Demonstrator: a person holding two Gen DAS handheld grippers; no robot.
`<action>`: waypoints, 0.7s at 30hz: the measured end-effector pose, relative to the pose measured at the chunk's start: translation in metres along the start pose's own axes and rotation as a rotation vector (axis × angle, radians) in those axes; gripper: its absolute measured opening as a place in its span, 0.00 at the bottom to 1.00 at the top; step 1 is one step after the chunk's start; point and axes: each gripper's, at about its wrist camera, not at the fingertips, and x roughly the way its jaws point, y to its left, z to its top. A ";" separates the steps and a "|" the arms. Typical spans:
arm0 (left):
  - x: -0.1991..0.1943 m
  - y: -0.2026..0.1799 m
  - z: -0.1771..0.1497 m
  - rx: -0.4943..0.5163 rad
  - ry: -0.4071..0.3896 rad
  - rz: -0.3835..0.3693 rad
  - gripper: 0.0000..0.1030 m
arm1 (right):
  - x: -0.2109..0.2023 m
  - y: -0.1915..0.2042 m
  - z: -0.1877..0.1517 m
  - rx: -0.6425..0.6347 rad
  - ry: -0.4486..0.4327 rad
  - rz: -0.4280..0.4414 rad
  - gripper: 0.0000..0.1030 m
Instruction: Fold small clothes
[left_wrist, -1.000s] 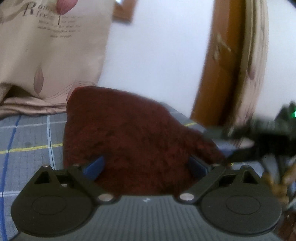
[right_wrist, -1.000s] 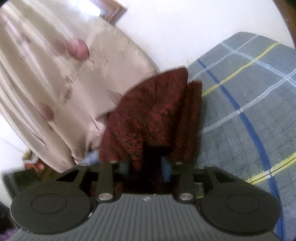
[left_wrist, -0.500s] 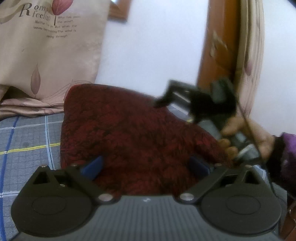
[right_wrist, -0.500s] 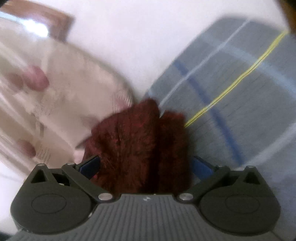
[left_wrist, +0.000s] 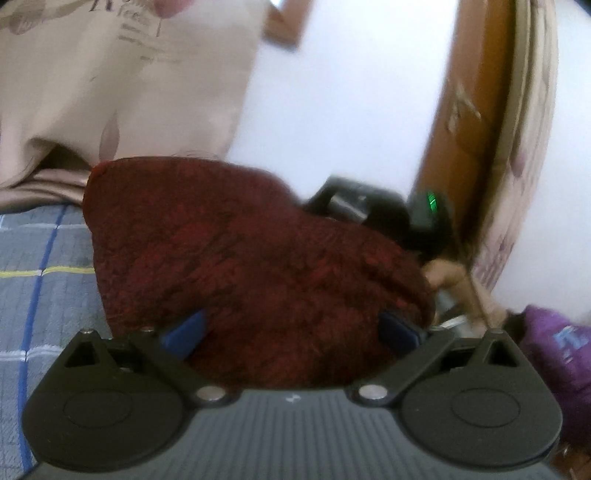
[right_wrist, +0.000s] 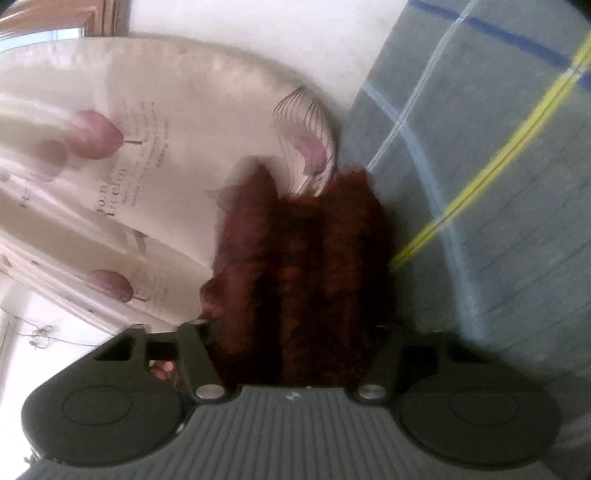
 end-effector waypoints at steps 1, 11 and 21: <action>0.001 0.001 0.000 0.002 -0.001 0.000 1.00 | -0.008 0.002 0.001 -0.001 -0.010 -0.006 0.59; -0.003 0.002 -0.006 0.015 -0.007 -0.008 1.00 | -0.100 0.091 -0.033 -0.369 -0.036 -0.120 0.90; -0.025 0.015 -0.015 -0.059 0.004 -0.063 1.00 | -0.080 0.074 -0.076 -0.616 0.037 -0.437 0.09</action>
